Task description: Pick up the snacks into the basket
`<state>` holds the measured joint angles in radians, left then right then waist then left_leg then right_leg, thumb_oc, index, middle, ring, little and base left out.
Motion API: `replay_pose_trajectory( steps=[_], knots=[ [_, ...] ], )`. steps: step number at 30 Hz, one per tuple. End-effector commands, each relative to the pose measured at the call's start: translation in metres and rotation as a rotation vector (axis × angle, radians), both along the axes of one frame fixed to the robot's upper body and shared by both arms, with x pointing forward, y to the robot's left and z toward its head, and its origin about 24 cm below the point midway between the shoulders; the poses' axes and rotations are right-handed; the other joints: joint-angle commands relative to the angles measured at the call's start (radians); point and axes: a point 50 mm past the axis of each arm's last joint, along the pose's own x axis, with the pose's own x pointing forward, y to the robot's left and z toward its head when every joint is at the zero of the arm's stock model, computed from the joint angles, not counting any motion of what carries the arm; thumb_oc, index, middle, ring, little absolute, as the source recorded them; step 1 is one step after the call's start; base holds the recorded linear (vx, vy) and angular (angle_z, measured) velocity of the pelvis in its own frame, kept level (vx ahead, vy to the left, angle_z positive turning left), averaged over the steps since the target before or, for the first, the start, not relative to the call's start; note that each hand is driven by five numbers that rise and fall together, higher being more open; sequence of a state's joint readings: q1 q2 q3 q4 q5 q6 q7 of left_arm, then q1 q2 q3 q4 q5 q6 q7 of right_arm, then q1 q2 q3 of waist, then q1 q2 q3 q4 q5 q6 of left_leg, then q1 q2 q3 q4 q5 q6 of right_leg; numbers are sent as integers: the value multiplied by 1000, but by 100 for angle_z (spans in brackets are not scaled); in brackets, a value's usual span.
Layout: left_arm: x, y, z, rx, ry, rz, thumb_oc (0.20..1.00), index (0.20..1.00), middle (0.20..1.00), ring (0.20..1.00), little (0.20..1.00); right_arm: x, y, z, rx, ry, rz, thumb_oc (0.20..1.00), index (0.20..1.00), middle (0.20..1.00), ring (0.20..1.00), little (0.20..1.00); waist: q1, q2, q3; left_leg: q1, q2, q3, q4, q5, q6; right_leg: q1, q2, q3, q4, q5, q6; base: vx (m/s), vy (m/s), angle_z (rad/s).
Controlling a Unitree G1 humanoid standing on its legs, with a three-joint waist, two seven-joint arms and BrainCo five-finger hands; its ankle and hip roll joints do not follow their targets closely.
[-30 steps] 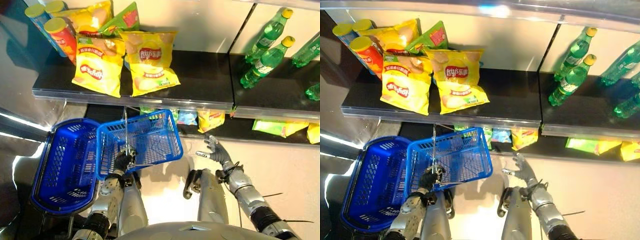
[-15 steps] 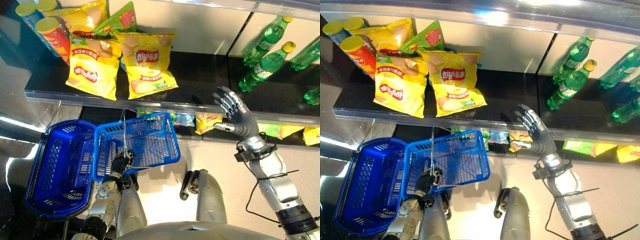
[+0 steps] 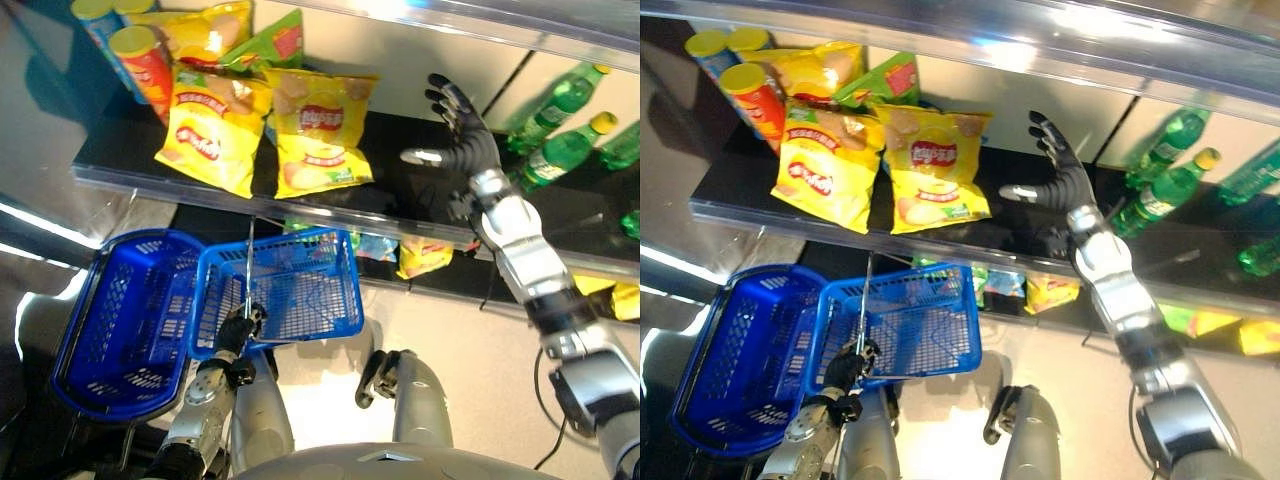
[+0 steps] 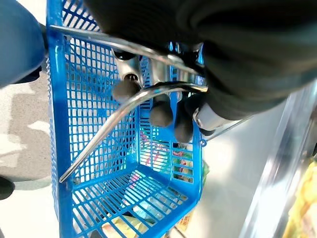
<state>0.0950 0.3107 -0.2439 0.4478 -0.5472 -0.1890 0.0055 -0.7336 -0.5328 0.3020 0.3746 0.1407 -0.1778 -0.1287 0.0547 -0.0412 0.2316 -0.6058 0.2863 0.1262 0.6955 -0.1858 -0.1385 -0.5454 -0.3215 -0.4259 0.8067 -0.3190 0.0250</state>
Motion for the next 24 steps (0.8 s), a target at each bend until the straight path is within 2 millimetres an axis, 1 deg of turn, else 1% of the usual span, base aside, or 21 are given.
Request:
replay_pose_trajectory(
  steps=[1,3,4,5,6,7,9,11,12,13,14,15,16,17,19,20,24],
  knots=[
    [16,-9,31,-87,-159,-23,200,200,200,200,200,16,6,30,-21,-59,-52,1000,1000,1000,1000,1000,27,-3,28,12,-46,68,24,-46,96,41,10,-19,-64,78,72,-30,24,7],
    [16,-10,34,-95,-167,-29,200,200,200,200,200,28,10,32,-16,-16,-77,1000,1000,1000,1000,1000,35,-1,37,4,-48,66,28,-46,97,36,9,-18,-62,80,71,-26,15,5],
    [17,-10,34,-96,-168,-27,200,200,200,200,200,29,10,33,-16,-17,-75,1000,1000,1000,1000,1000,34,-1,38,3,-48,66,29,-46,97,35,9,-18,-62,80,71,-25,25,5],
    [19,-14,39,-112,-188,-40,200,200,200,200,200,40,14,32,-21,34,-109,1000,1000,1000,1000,1000,43,0,44,-3,-49,65,31,-45,97,30,7,-17,-60,83,71,-14,20,5],
    [20,-13,40,-112,-190,-39,200,200,200,200,200,41,14,32,-21,33,-108,1000,1000,1000,1000,1000,42,0,46,-4,-49,65,31,-45,97,30,7,-17,-60,83,71,-24,29,6],
    [22,-16,44,-113,-207,-57,200,200,200,200,200,49,21,32,-30,78,-123,1000,1000,1000,1000,1000,49,1,52,-12,-53,61,37,-44,98,26,6,-19,-56,84,70,-13,15,7],
    [25,-19,51,-123,-236,-74,200,200,200,200,200,57,29,30,-38,128,-131,1000,1000,1000,1000,1000,58,4,58,-20,-58,57,41,-43,99,23,4,-24,-54,87,70,-11,17,7],
    [27,-21,55,-129,-252,-84,200,200,200,200,200,61,33,23,-29,185,-140,1000,1000,1000,1000,1000,66,5,63,-25,-61,53,40,-41,99,21,1,-26,-52,90,72,-3,5,8],
    [27,-21,55,-128,-252,-84,200,200,200,200,200,61,34,23,-28,184,-139,1000,1000,1000,1000,1000,65,5,63,-25,-61,52,40,-41,99,21,1,-26,-52,90,72,1,6,7],
    [28,-22,57,-132,-258,-89,200,200,200,200,200,65,36,15,-56,235,-156,1000,1000,1000,1000,1000,71,6,66,-30,-66,48,40,-39,100,20,-2,-34,-50,92,74,3,5,5],
    [29,-22,57,-132,-259,-88,200,200,200,200,200,65,36,15,-56,234,-155,1000,1000,1000,1000,1000,71,6,66,-30,-66,48,40,-39,100,20,-2,-34,-50,92,74,6,8,3],
    [30,-24,59,-134,-266,-95,200,200,200,200,200,66,37,4,-76,287,-167,1000,1000,1000,1000,1000,75,5,69,-33,-71,44,39,-38,102,21,-2,-37,-51,94,75,2,3,3],
    [30,-24,59,-134,-267,-95,200,200,200,200,200,66,38,5,-76,286,-167,1000,1000,1000,1000,1000,74,5,69,-33,-71,44,39,-38,102,20,-3,-37,-51,94,75,0,0,0],
    [32,-25,59,-133,-268,-96,200,200,200,200,200,67,40,-3,-119,319,-176,1000,1000,1000,1000,1000,76,5,73,-37,-74,40,37,-36,104,19,-4,-42,-50,97,76,0,0,0],
    [32,-25,59,-132,-266,-96,200,200,200,200,200,67,45,-5,-145,324,-172,1000,1000,1000,1000,1000,76,4,73,-39,-75,38,36,-35,105,19,-3,-41,-51,97,75,-6,10,3],
    [32,-25,59,-127,-264,-100,200,200,200,200,200,66,48,-13,-194,351,-180,1000,1000,1000,1000,1000,77,5,75,-39,-78,36,34,-35,107,16,-2,-39,-50,100,76,-8,20,4],
    [34,-25,60,-123,-265,-104,200,200,200,200,200,66,54,-18,-257,367,-190,1000,1000,1000,1000,1000,81,11,76,-49,-86,33,42,-38,113,5,-8,-37,-42,103,77,-14,26,5]
  ],
)
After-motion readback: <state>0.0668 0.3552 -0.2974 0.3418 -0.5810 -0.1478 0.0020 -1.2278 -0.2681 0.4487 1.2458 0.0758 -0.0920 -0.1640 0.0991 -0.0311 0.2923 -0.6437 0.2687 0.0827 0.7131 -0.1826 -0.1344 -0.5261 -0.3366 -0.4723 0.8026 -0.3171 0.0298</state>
